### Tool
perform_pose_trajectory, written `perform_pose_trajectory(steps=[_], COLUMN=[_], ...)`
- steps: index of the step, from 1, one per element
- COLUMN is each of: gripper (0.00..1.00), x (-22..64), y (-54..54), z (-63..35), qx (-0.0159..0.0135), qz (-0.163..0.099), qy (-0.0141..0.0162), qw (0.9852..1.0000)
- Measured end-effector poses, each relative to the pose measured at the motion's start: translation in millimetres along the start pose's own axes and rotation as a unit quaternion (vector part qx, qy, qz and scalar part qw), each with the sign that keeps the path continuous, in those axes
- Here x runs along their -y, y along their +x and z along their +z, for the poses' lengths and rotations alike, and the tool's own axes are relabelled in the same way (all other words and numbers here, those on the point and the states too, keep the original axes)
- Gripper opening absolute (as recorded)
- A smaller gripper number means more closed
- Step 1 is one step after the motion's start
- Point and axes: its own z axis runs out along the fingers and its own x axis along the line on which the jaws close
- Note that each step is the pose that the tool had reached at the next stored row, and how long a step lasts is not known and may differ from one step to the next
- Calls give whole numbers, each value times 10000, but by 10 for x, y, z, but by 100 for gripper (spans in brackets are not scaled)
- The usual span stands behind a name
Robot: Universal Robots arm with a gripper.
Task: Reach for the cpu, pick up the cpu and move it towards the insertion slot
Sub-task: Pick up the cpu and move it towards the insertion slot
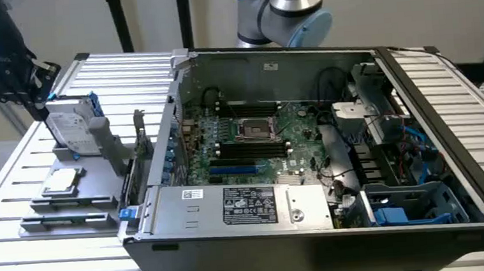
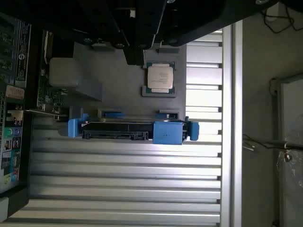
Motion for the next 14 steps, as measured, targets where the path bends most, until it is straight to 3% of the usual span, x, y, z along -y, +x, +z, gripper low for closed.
perform_pose_trajectory(steps=[14], gripper=[11], x=[12], y=[1], z=[0], qx=[-1], qz=[0], qy=[1], qw=[10000])
